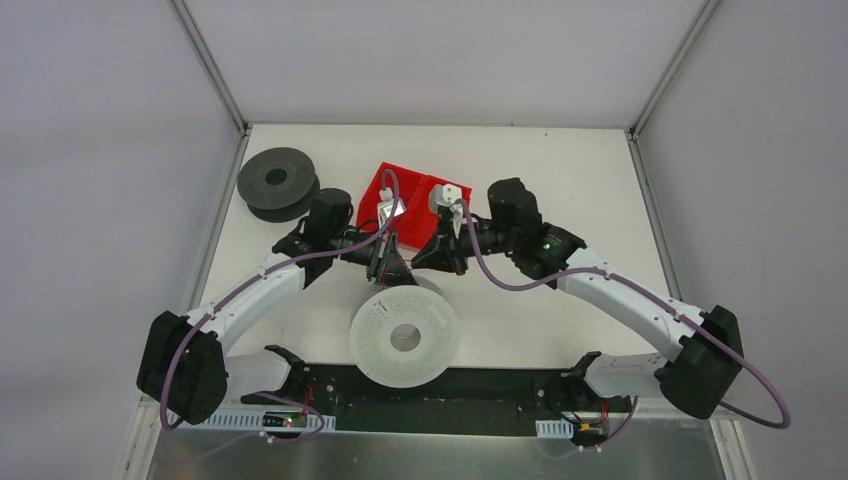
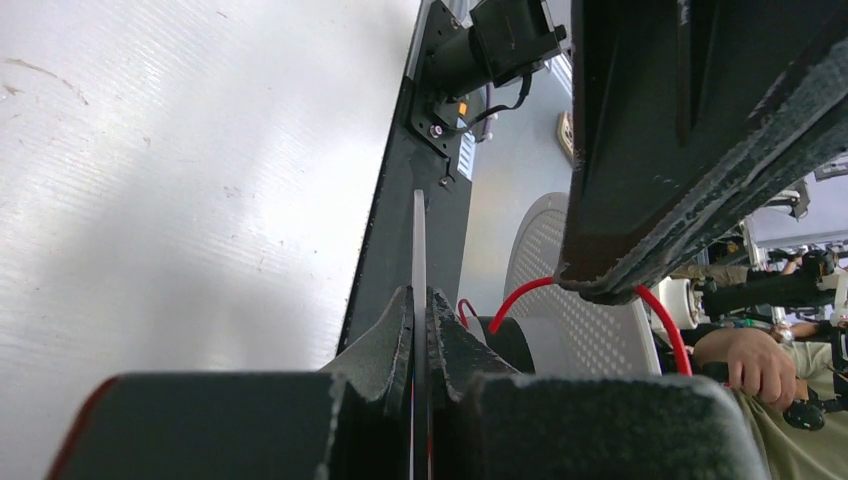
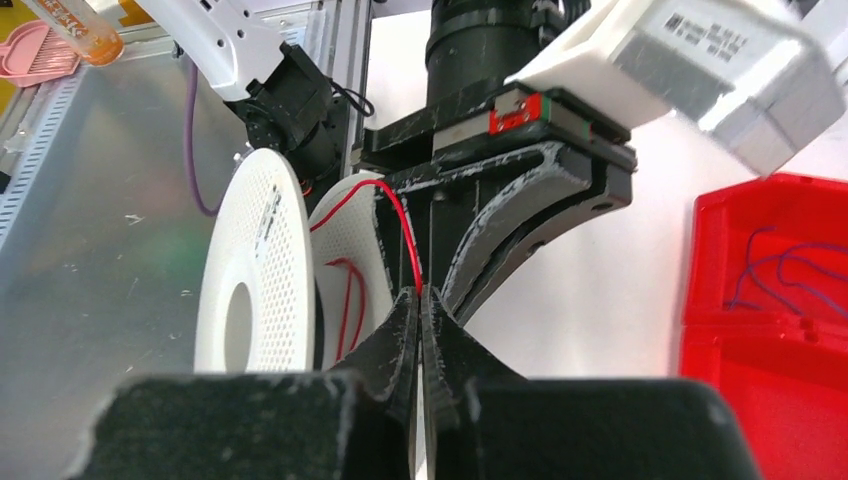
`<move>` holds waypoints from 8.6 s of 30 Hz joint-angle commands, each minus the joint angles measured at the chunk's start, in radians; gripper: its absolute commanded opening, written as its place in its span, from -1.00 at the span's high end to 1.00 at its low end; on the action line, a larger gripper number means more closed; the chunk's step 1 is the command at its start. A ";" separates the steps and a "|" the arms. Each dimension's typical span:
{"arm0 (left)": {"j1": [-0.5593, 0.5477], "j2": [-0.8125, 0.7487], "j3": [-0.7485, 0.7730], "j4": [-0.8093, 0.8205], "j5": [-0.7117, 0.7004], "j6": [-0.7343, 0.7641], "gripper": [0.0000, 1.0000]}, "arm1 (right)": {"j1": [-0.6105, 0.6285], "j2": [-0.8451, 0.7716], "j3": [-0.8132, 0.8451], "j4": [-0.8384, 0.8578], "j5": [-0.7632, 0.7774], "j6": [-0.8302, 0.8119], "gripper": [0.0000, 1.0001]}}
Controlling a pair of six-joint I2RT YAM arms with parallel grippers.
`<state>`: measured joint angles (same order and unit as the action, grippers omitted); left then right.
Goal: Wrap the cables
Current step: Wrap the cable around the cable reel.
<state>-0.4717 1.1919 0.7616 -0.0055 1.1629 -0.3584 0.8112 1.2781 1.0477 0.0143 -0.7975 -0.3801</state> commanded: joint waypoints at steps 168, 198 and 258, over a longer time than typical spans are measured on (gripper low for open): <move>0.135 0.250 -0.113 0.934 0.014 -0.880 0.68 | -0.281 -0.485 -0.694 0.618 0.248 1.431 1.00; 0.157 0.094 -0.134 0.892 0.034 -0.931 0.31 | -0.313 -0.635 -0.717 0.585 0.294 1.437 1.00; 0.011 -0.397 -0.250 -0.163 -0.757 -0.445 -0.01 | -0.474 -0.651 -0.586 0.230 0.377 1.396 1.00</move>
<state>-0.2874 0.8665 0.5545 -0.1253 0.6662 -0.8215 0.3454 0.6575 0.3954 0.2886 -0.4816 1.0466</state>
